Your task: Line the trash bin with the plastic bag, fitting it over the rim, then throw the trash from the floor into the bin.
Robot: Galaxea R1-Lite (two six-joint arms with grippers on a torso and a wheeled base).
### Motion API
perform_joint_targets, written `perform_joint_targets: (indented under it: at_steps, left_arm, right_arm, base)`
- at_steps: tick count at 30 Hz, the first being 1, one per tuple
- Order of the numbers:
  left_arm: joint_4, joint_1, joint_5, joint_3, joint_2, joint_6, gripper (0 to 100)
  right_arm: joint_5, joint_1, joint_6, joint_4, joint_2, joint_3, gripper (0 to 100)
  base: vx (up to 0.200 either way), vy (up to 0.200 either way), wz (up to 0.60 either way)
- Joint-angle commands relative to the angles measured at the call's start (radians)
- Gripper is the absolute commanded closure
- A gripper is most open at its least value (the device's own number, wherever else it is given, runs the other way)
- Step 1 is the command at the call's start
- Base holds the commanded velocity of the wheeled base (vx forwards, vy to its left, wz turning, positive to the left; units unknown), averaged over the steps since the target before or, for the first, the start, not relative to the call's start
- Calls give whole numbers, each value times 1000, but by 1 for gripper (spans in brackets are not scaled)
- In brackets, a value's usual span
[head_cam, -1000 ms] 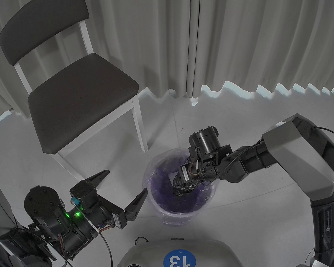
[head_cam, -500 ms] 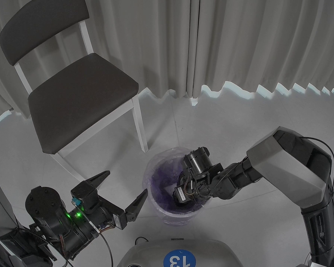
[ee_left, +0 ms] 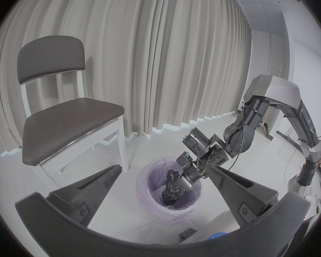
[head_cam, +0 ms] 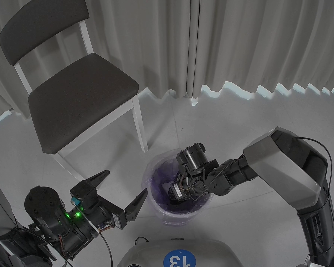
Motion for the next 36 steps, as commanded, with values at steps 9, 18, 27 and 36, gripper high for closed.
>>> perform_joint_targets:
  at_steps: [9,18,27,36]
  left_arm:
    - [-16,3,1,1,1,0,0]
    - [-16,31,-1,-1,7,-2,0]
    - [-16,37,-1,-2,10,-2,0]
    - [-16,38,-1,-2,11,-3,0]
  right_arm:
    - [34,-5,-27,282,56,-235,100]
    - [57,-2,-64,400,85,-299,100]
    - [58,-2,-94,402,91,-313,0]
    - [57,-4,-88,402,79,-311,0]
  base:
    - [0,0,0]
    - [0,0,0]
    - [0,0,0]
    - [0,0,0]
